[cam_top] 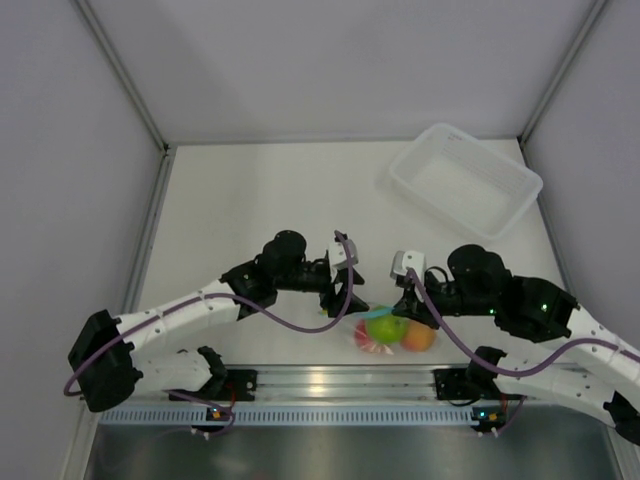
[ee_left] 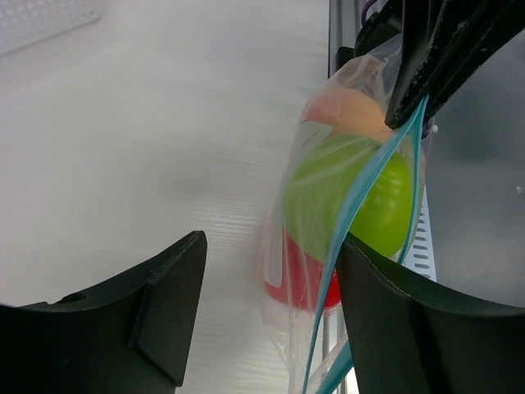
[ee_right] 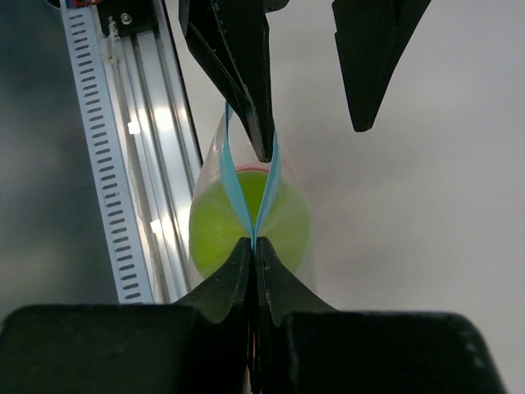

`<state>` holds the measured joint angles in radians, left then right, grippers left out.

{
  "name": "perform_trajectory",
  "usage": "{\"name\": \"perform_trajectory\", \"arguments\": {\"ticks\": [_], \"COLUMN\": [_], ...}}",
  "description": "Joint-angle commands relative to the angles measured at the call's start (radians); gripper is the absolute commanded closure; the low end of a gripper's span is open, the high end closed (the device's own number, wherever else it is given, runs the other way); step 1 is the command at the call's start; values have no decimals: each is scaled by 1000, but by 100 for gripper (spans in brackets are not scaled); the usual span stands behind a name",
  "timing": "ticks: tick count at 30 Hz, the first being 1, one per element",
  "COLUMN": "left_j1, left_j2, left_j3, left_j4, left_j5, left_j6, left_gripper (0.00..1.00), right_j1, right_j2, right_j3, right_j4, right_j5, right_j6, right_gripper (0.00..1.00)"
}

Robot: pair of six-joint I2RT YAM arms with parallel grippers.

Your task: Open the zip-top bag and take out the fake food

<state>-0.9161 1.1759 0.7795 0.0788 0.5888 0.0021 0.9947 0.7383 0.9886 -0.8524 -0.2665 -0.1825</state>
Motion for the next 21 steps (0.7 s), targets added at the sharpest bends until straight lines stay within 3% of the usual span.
{"name": "perform_trajectory", "arguments": {"ticks": [1, 5, 8, 9, 11, 14, 15, 17, 18, 21], "left_j1": [-3, -3, -3, -3, -4, -6, -6, -6, -6, -6], "left_j2": [2, 22, 44, 41, 36, 25, 21, 7, -1, -22], "left_j3": [30, 43, 60, 58, 52, 69, 70, 64, 60, 55], "left_j4": [64, 65, 65, 67, 82, 82, 82, 82, 79, 56], "left_j5": [75, 98, 95, 89, 59, -68, -126, -296, -354, -542], "left_j6": [1, 1, 2, -28, -54, -108, -131, -200, -226, -325], "left_gripper": [31, 34, 74, 95, 100, 100, 100, 100, 100, 100], "right_j1": [12, 12, 12, 12, 12, 12, 10, 12, 12, 12], "right_j2": [-34, -40, -43, -46, -50, -65, -68, -88, -96, -109], "right_j3": [-2, 4, 12, 7, -2, -16, -33, -57, -77, -91], "right_j4": [95, 99, 116, 124, 130, 176, 191, 249, 268, 358], "right_j5": [18, 26, 32, 35, 64, 113, 137, 182, 244, 389], "right_j6": [1, 2, 6, 11, 23, 61, 73, 124, 165, 267], "right_gripper": [100, 100, 100, 100, 100, 100, 86, 74, 50, 34]}}
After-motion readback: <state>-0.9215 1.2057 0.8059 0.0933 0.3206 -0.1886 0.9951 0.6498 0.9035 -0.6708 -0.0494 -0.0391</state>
